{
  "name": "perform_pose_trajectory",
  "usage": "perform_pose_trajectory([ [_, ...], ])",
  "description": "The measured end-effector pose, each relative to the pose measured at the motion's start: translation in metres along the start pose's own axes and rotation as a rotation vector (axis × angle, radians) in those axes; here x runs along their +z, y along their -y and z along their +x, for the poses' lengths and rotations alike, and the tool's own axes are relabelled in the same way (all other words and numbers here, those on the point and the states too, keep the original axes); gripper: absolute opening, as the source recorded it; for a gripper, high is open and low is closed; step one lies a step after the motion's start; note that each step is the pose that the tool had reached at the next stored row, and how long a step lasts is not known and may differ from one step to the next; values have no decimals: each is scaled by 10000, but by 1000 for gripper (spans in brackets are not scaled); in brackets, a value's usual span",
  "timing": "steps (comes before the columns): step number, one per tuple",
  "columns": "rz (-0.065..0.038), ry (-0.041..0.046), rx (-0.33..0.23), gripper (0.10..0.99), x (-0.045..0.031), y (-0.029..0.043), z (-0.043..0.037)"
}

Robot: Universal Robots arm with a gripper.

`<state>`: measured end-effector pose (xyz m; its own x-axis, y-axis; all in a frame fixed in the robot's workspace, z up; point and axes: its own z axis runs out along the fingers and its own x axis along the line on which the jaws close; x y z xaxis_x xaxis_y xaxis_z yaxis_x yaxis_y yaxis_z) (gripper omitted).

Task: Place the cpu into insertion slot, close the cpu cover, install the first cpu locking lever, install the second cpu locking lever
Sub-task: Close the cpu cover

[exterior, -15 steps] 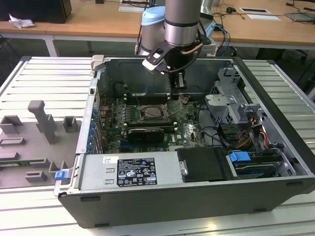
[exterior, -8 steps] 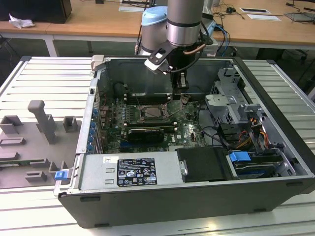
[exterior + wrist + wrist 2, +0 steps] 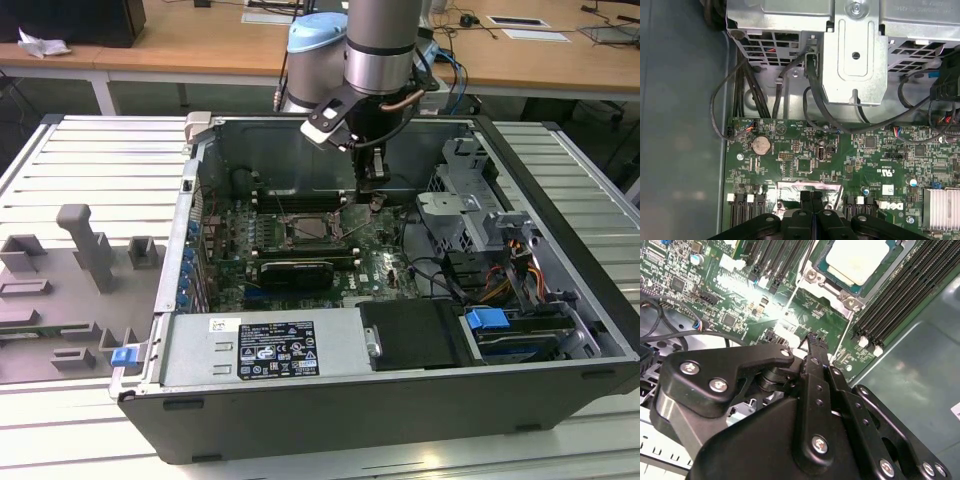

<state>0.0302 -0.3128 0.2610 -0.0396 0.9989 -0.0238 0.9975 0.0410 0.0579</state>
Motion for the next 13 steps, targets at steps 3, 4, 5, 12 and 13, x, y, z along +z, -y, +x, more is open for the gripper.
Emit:
perform_pose_trajectory([
  [3, 0, 0, 1, 106, 2, -27, -1],
  [4, 0, 0, 0, 106, 2, -34, -1],
  [5, 0, 0, 1, 106, 2, -41, -2],
  [12, 0, 0, 0, 106, 6, -96, -4],
  [13, 0, 0, 0, 106, 6, -103, -4],
])
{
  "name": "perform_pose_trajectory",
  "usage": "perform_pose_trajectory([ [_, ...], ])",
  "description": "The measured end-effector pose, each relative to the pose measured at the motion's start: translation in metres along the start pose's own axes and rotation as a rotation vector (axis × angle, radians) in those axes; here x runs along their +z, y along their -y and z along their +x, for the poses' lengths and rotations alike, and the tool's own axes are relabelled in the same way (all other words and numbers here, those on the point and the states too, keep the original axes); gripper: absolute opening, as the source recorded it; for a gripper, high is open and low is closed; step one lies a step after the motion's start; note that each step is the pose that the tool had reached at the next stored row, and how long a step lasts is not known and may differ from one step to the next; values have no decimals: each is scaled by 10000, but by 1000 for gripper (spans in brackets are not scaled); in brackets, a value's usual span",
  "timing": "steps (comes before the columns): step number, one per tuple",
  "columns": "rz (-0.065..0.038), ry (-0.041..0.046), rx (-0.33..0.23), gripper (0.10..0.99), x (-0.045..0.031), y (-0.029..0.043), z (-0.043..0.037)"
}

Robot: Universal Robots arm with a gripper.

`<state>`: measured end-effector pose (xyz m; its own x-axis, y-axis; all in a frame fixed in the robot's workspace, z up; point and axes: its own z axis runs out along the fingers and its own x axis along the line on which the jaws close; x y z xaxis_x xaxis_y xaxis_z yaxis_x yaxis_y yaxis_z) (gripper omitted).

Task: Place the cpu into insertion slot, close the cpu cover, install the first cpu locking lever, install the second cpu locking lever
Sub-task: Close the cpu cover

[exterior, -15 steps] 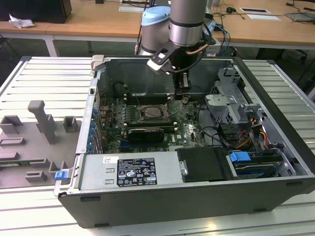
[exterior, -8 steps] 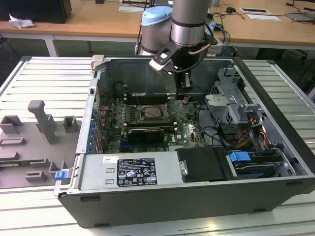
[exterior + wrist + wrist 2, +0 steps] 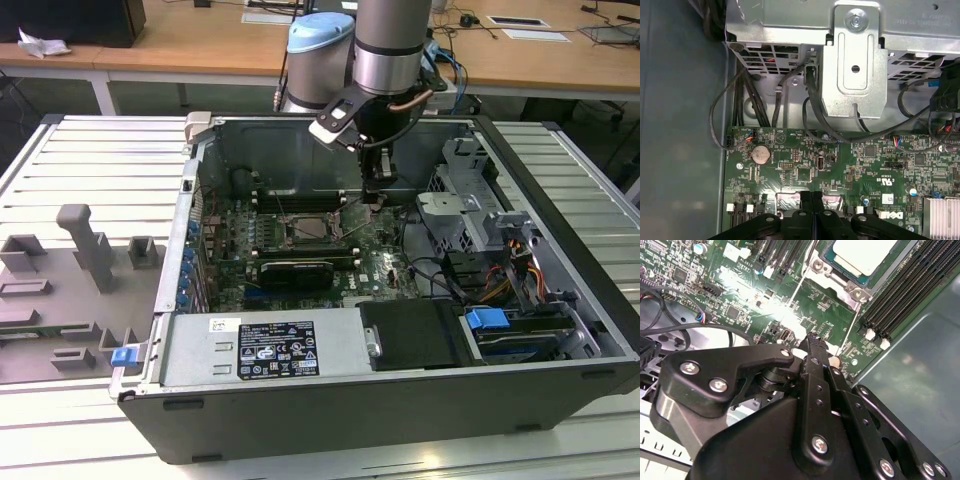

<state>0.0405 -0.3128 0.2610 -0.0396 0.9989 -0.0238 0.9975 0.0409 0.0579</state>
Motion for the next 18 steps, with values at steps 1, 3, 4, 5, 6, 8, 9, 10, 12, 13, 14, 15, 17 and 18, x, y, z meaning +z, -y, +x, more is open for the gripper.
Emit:
perform_pose_trajectory([
  [1, 0, 0, -1, 106, 0, -5, 0],
  [3, 0, -1, 0, 106, 1, -15, -1],
  [4, 0, 0, 0, 106, 1, -22, -1],
  [5, 0, -1, 1, 106, 2, -30, -1],
  [6, 4, 0, 1, 106, 3, -44, -2],
  [8, 28, -2, -2, 106, 7, -90, -4],
  [9, 71, -4, -1, 106, 16, -139, -5],
  [10, 115, -6, -9, 106, 39, -179, -6],
  [12, 163, -8, -26, 106, 95, -234, -7],
  [13, 174, -8, -30, 106, 110, -248, -8],
  [14, 196, -10, -35, 106, 145, -261, -7],
  [15, 206, -12, -34, 106, 174, -258, -6],
  [17, 212, -12, -36, 106, 187, -238, -5],
  [18, 213, -9, -37, 106, 187, -215, -5],
])
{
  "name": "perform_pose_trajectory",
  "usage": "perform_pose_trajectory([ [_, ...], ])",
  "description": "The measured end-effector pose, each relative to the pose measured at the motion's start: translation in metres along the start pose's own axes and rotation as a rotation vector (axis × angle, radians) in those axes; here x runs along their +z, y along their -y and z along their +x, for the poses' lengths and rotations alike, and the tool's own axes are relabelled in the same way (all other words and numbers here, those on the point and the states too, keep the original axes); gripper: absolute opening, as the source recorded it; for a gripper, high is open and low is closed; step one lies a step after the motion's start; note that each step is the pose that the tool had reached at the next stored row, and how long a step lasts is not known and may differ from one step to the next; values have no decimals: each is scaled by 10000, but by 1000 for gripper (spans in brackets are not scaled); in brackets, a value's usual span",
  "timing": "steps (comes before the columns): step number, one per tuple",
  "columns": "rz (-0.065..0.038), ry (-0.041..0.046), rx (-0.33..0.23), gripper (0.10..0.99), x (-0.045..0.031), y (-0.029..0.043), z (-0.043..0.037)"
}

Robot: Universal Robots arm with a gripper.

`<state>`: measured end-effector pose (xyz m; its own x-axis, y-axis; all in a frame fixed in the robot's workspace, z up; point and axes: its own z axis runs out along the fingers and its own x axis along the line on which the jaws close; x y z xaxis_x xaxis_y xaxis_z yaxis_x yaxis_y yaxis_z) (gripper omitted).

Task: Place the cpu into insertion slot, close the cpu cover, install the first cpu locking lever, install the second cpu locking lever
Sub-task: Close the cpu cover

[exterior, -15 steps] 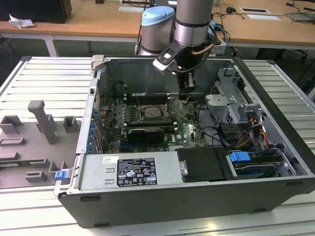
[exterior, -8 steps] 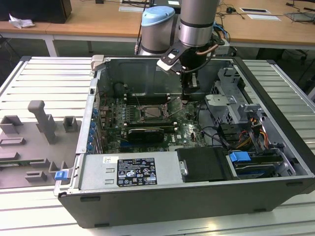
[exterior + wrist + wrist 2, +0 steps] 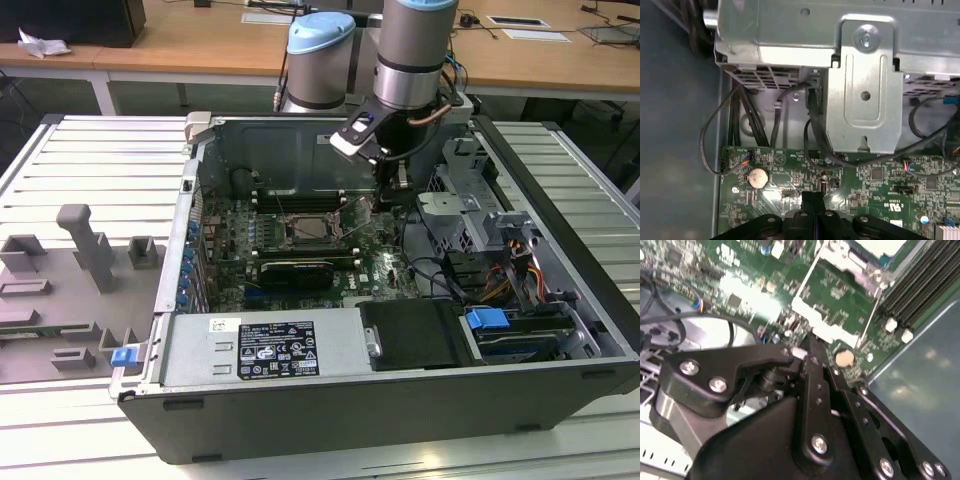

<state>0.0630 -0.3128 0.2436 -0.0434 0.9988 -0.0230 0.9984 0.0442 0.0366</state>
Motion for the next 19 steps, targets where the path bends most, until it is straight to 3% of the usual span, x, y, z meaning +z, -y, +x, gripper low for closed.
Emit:
perform_pose_trajectory([
  [19, -1, -2, 2, 106, 0, 45, -1],
])
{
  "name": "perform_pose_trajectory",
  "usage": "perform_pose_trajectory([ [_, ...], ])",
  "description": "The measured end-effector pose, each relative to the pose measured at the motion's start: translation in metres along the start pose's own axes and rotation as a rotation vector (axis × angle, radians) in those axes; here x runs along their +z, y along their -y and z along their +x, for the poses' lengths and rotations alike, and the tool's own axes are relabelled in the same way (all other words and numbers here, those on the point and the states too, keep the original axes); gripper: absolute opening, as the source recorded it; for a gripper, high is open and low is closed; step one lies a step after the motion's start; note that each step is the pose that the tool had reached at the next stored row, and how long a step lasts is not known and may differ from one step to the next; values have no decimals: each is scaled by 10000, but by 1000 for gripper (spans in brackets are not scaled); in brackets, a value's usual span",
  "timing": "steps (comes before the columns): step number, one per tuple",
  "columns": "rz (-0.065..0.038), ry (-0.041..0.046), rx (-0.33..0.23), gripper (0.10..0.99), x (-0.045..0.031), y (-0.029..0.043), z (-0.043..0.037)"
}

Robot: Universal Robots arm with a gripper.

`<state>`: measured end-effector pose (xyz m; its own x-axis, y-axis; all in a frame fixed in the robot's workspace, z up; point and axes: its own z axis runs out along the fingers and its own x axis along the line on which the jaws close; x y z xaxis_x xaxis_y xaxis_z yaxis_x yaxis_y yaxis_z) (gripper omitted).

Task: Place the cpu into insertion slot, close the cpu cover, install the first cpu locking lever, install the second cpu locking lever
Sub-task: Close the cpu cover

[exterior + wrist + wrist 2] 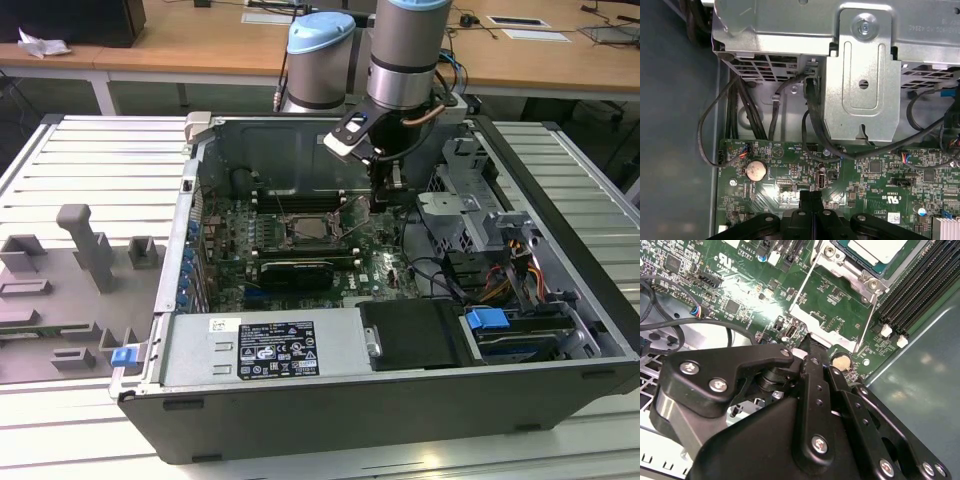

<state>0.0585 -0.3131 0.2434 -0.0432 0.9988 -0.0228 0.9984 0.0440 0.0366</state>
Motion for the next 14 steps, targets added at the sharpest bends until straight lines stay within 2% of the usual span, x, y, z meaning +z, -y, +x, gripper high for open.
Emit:
perform_pose_trajectory([
  [8, 0, 1, 1, 106, -4, 19, 1],
  [14, 0, -2, 1, 106, -44, 33, 1],
])
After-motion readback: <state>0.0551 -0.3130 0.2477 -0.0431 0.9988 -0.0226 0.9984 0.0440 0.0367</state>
